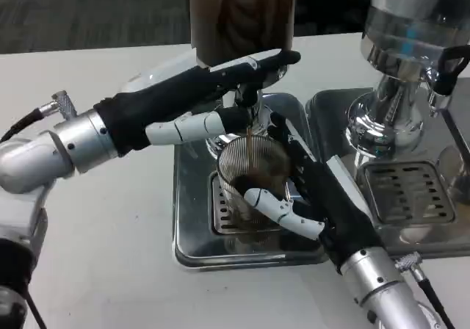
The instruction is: Grasp the cup under the faucet to collect the drink, then remove the cup.
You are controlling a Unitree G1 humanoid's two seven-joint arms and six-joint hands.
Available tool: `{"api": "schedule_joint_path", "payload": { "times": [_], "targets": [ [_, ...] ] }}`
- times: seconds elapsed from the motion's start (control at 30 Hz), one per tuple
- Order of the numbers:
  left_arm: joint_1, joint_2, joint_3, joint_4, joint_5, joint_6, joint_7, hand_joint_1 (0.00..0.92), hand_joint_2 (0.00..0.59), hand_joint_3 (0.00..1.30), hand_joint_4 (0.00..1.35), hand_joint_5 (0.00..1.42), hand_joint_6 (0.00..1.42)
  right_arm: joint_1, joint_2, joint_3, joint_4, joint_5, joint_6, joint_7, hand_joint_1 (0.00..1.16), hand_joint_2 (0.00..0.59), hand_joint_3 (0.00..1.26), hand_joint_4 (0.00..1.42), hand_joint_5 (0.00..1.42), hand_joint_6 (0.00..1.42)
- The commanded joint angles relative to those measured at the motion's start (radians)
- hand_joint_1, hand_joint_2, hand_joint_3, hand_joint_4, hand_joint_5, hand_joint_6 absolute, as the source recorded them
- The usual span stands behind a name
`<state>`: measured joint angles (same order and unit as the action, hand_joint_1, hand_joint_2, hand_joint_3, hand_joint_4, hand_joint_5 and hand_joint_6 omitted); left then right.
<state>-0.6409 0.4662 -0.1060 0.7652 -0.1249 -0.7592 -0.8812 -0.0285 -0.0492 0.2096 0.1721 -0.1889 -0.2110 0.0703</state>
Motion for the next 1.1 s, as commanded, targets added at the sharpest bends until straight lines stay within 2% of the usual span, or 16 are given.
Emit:
{"api": "schedule_joint_path", "payload": {
  "times": [0.03,0.17,0.5,0.73,1.1],
  "targets": [
    [0.032,0.018,0.013,0.034,-0.008,0.084,-0.039,0.000,0.127,0.08,0.00,0.02,0.00,-0.002,0.007,0.002,0.010,0.003,-0.008,-0.004,0.59,0.233,0.01,0.03,0.12,0.13],
    [0.025,0.010,0.046,0.032,-0.075,0.142,-0.075,0.000,0.127,0.09,0.00,0.03,0.00,0.004,0.006,0.002,0.010,0.002,-0.007,-0.004,0.59,0.233,0.01,0.03,0.12,0.13],
    [0.013,-0.006,0.101,0.013,-0.152,0.234,-0.128,0.000,0.136,0.11,0.00,0.05,0.00,0.024,0.005,0.006,0.001,-0.002,-0.006,-0.006,0.59,0.235,0.02,0.04,0.12,0.13],
    [0.007,-0.009,0.128,0.006,-0.169,0.260,-0.144,0.000,0.140,0.14,0.01,0.07,0.02,0.036,-0.002,0.002,-0.002,-0.002,-0.006,-0.006,0.59,0.242,0.03,0.04,0.12,0.13],
    [0.008,-0.010,0.165,-0.052,-0.185,0.292,-0.163,0.000,0.142,0.15,0.02,0.08,0.02,0.039,0.010,0.005,0.005,-0.001,-0.009,-0.012,0.60,0.246,0.04,0.06,0.13,0.13]
  ]
}}
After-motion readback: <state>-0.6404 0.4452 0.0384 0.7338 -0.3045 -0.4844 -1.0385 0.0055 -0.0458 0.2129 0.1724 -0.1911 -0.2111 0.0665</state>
